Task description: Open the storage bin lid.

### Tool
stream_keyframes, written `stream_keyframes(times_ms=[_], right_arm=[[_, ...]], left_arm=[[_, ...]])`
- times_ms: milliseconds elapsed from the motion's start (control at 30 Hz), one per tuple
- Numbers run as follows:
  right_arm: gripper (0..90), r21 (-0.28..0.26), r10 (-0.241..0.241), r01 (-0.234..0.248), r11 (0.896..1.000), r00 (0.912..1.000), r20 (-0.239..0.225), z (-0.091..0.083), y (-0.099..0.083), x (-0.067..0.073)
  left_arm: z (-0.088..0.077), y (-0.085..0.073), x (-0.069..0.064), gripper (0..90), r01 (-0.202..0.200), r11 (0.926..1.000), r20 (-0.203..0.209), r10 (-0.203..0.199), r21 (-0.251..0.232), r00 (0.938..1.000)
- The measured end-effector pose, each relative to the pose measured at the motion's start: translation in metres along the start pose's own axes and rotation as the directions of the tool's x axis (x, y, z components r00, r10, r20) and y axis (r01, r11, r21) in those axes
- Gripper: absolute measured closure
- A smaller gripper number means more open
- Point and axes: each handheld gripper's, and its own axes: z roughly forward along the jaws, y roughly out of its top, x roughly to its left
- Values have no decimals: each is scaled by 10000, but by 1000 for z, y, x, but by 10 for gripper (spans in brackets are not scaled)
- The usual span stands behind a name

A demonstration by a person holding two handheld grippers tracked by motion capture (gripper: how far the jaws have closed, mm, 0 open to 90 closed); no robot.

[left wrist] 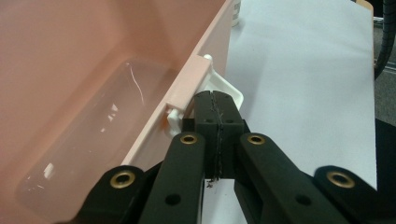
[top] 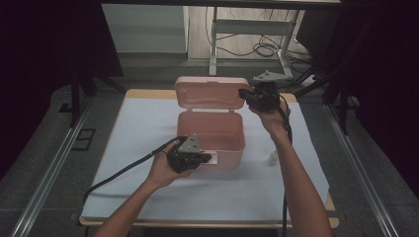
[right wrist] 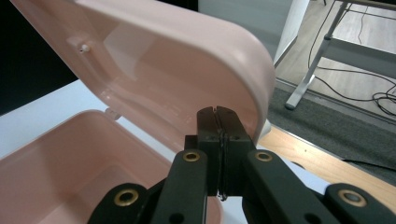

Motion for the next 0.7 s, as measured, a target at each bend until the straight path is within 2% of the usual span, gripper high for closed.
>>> stream_keyframes(times_ms=[367, 700], right_arm=[[892, 431, 132, -140, 9990, 9997, 191, 25, 1, -11], [890, 949, 351, -383, 9948, 9988, 353, 47, -8, -17]], left_arm=[[-1, -1, 0, 900, 38, 10000, 1, -38, -19, 10000], [-2, -2, 1, 900, 42, 10000, 13, -42, 8, 10000]])
